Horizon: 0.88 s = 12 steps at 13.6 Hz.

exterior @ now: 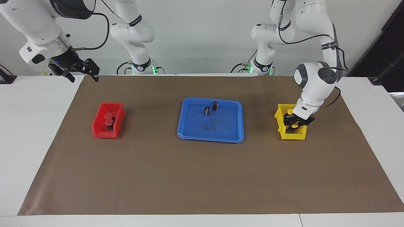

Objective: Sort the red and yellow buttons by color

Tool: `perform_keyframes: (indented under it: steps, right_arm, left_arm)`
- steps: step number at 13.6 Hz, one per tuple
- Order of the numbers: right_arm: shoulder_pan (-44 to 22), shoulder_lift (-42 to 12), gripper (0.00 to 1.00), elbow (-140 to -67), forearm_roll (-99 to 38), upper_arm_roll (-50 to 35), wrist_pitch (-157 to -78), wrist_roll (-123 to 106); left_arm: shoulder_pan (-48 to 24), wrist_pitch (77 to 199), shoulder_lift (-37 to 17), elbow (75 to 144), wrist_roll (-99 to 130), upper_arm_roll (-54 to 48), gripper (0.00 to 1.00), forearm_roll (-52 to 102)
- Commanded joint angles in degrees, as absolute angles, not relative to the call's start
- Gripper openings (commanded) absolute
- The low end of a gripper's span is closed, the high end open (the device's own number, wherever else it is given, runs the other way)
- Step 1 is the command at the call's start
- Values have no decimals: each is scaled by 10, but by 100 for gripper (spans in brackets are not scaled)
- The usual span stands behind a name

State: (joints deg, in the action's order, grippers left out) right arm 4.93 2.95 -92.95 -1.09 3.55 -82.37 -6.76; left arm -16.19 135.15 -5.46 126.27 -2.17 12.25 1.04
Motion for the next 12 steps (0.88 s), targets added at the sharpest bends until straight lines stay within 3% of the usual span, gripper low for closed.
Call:
perform_keyframes:
  steps: [1,7,8,9,12]
  right_arm:
    - [44,26,100,-916,-6,40,-809,-60]
    - [44,38,100,-938,-7,32,-815,-59]
    - [44,38,100,-938,-7,31,-816,-59]
    - [44,38,100,-935,-7,30,-816,-59]
    - [45,40,100,-935,-7,29,-816,-59]
  left_arm:
    - [-165,1367,-52,1273,-18,126,2,8]
    - [-162,1369,-57,1273,-22,127,3,8]
    - [-159,1369,-57,1272,-25,127,16,8]
    - [-158,1368,-57,1271,-32,127,38,8]
    - [-159,1360,-57,1263,-36,127,58,8]
